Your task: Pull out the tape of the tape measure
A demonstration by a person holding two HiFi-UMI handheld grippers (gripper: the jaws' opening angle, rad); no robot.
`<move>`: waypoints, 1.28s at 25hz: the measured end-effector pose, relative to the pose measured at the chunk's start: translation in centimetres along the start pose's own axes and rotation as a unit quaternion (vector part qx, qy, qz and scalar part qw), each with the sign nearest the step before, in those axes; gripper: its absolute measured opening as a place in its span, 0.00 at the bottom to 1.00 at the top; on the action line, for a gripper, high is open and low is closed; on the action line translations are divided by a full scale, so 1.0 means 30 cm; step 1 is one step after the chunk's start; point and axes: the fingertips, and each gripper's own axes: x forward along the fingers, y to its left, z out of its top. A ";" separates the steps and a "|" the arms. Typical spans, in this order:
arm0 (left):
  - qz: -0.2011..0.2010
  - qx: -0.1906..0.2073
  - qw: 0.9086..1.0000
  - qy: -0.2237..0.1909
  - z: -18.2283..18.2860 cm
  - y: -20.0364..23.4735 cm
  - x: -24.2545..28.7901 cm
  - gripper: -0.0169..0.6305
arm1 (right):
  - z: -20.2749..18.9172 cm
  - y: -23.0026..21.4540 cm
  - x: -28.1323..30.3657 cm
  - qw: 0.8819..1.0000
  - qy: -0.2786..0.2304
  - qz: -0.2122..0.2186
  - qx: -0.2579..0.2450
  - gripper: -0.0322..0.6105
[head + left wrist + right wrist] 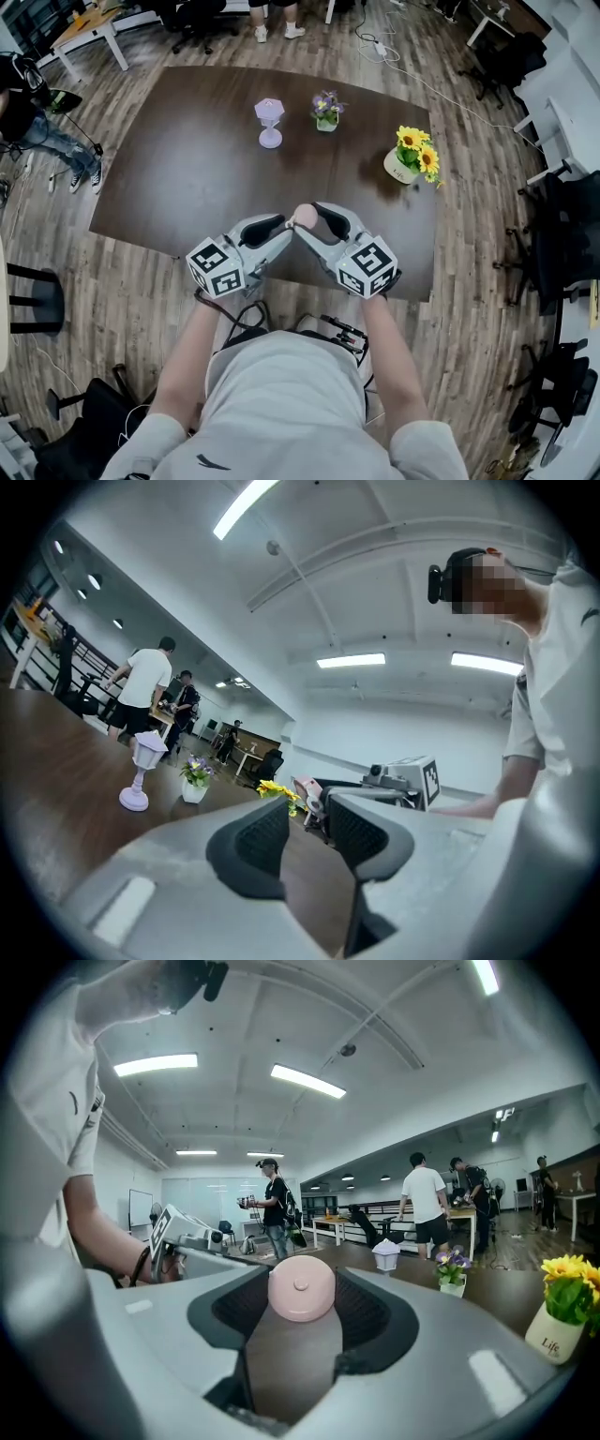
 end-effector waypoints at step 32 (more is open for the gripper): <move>0.055 0.125 0.991 0.011 -0.003 0.023 -0.028 0.10 | -0.082 0.067 0.050 0.989 0.132 0.053 -0.049 0.40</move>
